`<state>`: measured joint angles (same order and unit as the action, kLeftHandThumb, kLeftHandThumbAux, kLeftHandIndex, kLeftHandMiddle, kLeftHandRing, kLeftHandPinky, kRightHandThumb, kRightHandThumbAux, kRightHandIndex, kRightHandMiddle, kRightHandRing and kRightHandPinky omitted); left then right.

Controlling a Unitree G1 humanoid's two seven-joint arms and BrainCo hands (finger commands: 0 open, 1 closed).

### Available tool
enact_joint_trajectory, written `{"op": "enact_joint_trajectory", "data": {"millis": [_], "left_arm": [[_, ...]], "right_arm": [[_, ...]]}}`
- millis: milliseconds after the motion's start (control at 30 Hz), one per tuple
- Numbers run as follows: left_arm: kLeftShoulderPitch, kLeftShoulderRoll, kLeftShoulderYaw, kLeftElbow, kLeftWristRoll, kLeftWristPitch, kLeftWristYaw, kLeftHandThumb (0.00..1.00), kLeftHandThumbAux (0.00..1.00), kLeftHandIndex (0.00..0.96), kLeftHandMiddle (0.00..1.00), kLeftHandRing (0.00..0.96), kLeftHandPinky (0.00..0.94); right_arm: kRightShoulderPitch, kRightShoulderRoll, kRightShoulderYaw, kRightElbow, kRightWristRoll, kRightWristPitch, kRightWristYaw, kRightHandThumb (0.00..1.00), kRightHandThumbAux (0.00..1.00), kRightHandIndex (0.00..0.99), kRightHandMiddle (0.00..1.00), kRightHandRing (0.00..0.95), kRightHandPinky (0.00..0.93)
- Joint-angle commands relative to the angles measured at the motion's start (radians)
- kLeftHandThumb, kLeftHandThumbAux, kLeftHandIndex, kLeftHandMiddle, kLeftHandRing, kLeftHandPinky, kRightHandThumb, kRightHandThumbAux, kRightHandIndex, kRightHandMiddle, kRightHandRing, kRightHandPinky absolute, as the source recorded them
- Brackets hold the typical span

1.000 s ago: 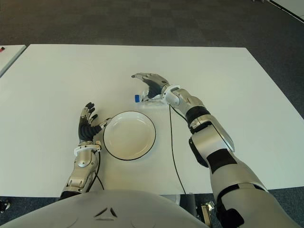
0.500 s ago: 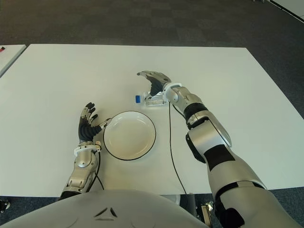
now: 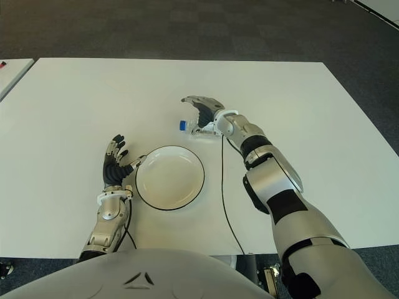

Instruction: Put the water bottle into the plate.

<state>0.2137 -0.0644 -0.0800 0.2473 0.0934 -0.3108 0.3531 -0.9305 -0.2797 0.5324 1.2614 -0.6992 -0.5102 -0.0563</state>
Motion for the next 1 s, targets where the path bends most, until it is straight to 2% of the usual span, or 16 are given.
{"op": "enact_joint_trajectory", "data": {"millis": [33, 1000], "left_arm": [[0.005, -0.025, 0.008, 0.029, 0.011, 0.031, 0.000, 0.000, 0.968, 0.136, 0.134, 0.122, 0.153], [-0.002, -0.031, 0.019, 0.041, 0.005, 0.027, -0.011, 0.000, 0.968, 0.139, 0.132, 0.120, 0.151]], "right_arm": [[-0.001, 0.006, 0.005, 0.007, 0.001, 0.020, 0.019, 0.000, 0.882, 0.000, 0.072, 0.096, 0.156], [0.025, -0.028, -0.007, -0.034, 0.017, -0.009, 0.063, 0.000, 0.877, 0.000, 0.056, 0.081, 0.146]]}}
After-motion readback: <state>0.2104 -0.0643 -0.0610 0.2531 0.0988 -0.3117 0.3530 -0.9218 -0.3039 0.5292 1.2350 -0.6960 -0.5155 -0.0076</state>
